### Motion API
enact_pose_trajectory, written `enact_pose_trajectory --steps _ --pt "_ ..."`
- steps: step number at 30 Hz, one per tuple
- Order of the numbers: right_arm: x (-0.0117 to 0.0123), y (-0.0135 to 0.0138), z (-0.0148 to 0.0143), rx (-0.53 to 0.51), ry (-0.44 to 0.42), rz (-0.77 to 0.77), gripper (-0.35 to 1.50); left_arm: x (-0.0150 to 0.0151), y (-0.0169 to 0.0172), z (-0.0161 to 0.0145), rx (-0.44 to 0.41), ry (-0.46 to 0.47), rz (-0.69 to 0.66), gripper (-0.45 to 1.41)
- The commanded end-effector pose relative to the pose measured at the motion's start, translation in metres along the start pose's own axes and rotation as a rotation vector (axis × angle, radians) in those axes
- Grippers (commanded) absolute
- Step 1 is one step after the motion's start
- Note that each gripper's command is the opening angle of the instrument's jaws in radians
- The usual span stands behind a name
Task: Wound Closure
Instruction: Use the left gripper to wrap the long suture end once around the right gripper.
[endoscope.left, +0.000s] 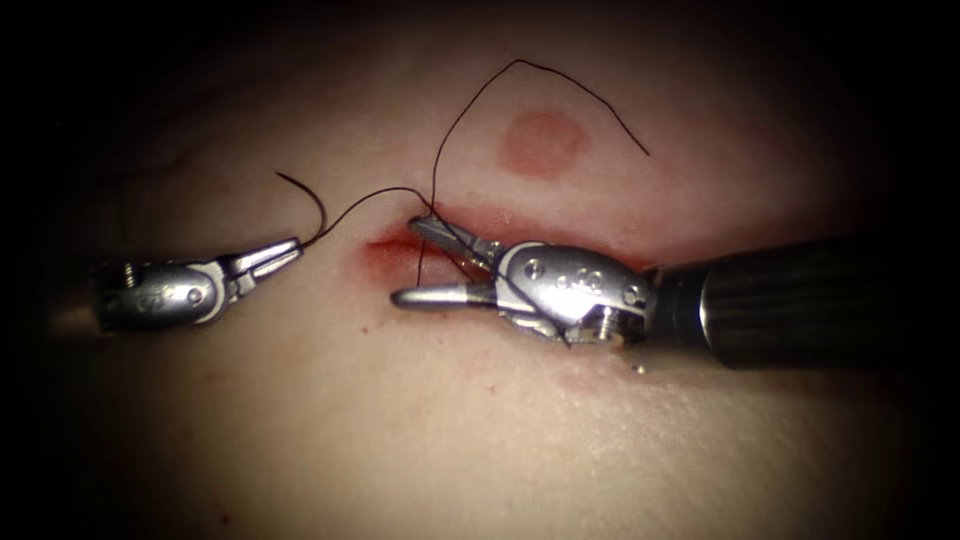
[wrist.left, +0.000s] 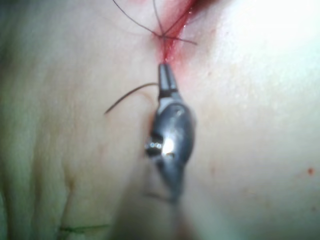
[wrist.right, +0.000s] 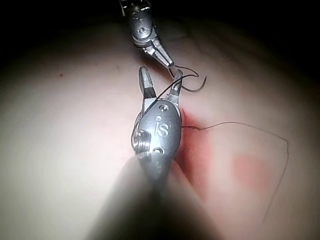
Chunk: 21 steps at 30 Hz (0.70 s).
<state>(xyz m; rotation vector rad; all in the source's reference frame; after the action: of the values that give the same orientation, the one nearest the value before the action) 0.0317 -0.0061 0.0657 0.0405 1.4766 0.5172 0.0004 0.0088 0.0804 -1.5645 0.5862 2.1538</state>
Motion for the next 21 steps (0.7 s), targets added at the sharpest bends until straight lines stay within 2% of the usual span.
enact_pose_trajectory --steps 1,6,9,17,21 --pt "-0.0007 0.0001 0.0002 -0.017 0.006 0.003 1.25 -0.0007 0.0008 0.0001 -0.005 -0.006 -0.001 -0.35" --pt "-0.0007 0.0017 -0.0004 -0.103 0.037 0.014 1.25 -0.0013 0.0029 -0.0030 -0.015 -0.043 0.010 -0.35" --pt "-0.0009 0.0018 -0.0004 -0.113 0.040 0.011 1.28 -0.0010 0.0031 -0.0031 -0.025 -0.042 0.001 -0.35" --pt "-0.0009 0.0008 0.0001 -0.075 0.020 0.028 1.28 0.0010 0.0016 0.0002 -0.043 -0.035 -0.030 -0.35" --pt "-0.0026 -0.0008 0.0009 0.010 -0.066 0.073 1.26 0.0028 -0.0006 0.0026 -0.031 -0.010 -0.026 -0.35"
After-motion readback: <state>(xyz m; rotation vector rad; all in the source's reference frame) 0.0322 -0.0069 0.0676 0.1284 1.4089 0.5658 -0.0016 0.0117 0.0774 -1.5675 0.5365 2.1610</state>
